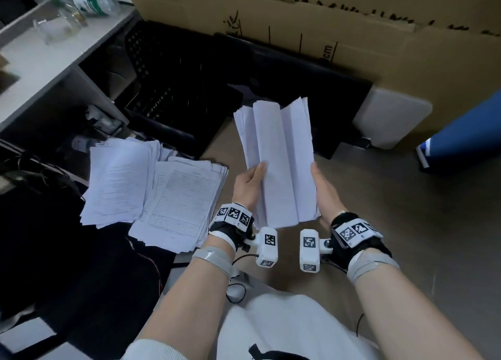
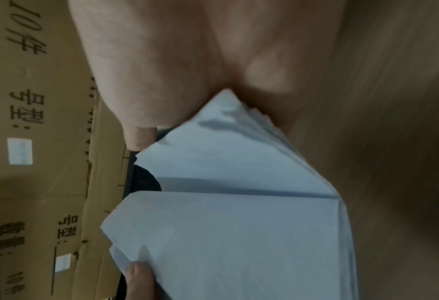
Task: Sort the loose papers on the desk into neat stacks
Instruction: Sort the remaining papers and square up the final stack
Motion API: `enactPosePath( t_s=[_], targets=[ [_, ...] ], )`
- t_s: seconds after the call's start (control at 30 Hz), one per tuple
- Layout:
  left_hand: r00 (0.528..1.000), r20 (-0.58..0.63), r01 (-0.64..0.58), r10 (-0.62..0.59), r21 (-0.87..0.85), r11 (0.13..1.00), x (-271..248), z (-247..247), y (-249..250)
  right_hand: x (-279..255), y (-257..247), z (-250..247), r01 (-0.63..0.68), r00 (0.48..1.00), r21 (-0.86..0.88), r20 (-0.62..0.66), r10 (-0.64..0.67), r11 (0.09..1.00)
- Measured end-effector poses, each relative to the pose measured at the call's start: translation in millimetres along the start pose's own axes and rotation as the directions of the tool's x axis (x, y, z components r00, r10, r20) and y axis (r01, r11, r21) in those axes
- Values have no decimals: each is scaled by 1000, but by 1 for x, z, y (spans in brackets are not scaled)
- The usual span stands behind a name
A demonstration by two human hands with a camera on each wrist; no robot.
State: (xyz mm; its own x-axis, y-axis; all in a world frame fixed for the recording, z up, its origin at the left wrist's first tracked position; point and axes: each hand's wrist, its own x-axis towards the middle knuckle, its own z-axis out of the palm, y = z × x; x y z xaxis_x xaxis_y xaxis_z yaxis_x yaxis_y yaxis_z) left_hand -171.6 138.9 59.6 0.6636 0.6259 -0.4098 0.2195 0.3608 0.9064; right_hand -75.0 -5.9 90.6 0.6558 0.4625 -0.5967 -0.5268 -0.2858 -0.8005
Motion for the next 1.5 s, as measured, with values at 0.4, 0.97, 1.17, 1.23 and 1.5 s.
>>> enactPosePath(
  t_s=[0.4, 0.97, 1.17, 1.23, 1.5],
  targets=[
    [997, 72, 8, -9, 3, 1000, 32, -89, 7, 6, 7, 91, -10, 997, 4, -78, 10, 1000],
    [982, -108, -121, 152, 252, 960, 13, -116, 22, 27, -1, 90, 82, 971, -234, -200, -130, 969],
    [944, -312, -70, 106, 125, 990, 9, -73, 37, 13, -14, 57, 168, 942, -27, -290, -168, 985],
    [948, -291, -93, 126, 125, 988, 9, -60, 40, 12, -17, 44, 150, 930, -25, -335, -150, 988],
    [993, -119, 36, 1, 309, 950, 30, -58, -2, 41, 28, 21, 17, 945, -148, -321, -65, 989]
  ],
)
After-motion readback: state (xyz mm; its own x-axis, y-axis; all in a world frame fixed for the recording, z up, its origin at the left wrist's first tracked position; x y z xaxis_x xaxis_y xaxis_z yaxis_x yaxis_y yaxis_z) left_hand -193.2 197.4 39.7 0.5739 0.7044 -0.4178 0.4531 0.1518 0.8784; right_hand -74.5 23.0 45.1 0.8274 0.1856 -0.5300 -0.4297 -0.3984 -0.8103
